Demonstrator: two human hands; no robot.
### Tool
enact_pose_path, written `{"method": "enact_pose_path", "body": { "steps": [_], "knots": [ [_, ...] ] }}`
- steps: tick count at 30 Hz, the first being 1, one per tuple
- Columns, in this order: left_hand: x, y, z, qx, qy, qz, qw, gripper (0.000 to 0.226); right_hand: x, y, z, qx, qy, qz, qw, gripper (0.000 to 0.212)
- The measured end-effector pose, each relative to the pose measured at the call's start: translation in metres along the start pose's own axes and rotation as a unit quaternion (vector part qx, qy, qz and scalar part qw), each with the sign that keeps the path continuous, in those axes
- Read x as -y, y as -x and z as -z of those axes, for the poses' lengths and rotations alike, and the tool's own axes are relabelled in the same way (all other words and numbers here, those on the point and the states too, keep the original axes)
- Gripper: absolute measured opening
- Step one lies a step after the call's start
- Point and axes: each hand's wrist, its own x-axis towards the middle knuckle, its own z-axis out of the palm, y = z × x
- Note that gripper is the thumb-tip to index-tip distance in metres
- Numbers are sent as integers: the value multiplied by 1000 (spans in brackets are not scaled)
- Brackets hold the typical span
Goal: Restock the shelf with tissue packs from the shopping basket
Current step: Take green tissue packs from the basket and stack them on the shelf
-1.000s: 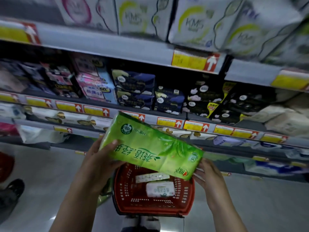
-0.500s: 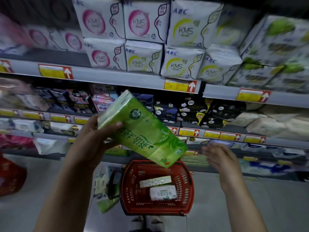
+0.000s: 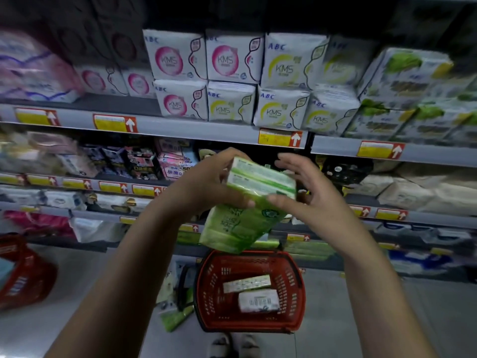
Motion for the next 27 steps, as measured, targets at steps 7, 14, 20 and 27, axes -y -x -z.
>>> {"method": "enact_pose_path", "body": {
  "steps": [7,14,20,27],
  "knots": [
    [-28,-7,-4,30,-80,-13,996,75,18,-4,3,39,75,5,996,68],
    [-44,-11,-3,-19,-33,-26,999,91,15,-10,8,-45,70,26,996,47],
    [-37,3,28,-169,44,-45,984,49,8,-6,38,-127,-111,-3,986,43],
    [-8,12,57,-264,111,-13,958,30,7,0,59,-234,-193,-31,952,82]
  ]
}}
